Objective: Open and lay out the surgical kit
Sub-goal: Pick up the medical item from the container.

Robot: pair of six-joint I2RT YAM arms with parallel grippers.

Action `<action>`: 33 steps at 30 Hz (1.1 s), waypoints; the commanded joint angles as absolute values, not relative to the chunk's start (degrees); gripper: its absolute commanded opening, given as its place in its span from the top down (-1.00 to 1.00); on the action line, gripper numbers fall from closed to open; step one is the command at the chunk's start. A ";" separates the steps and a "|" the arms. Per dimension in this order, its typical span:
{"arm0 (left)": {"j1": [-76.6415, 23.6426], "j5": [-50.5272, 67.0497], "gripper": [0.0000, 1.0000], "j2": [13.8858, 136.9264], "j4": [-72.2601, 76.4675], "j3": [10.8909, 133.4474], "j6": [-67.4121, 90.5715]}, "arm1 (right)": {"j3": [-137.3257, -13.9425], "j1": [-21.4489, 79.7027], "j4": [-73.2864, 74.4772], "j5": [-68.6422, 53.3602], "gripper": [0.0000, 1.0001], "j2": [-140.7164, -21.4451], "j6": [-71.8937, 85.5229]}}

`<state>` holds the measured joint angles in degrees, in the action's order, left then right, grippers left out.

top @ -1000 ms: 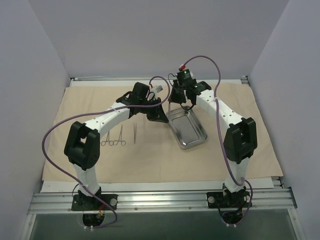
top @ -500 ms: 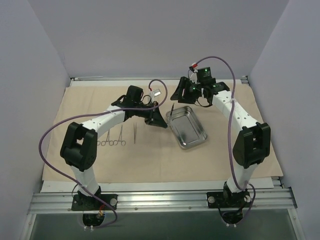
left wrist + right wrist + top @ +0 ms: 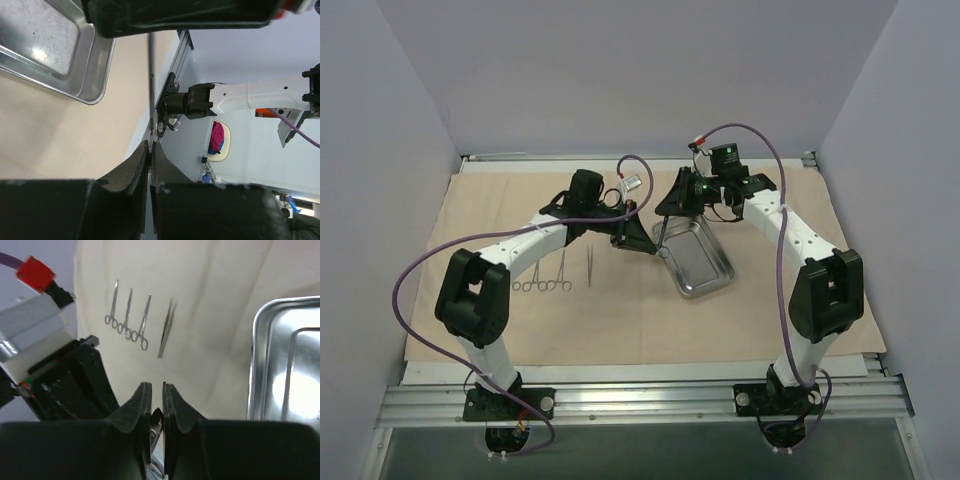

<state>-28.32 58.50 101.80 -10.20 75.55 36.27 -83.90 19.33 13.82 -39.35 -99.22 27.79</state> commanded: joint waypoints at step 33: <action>-37.17 16.52 -0.04 91.75 -34.71 90.35 15.91 | -94.57 27.33 29.62 -19.60 1.00 -97.65 49.39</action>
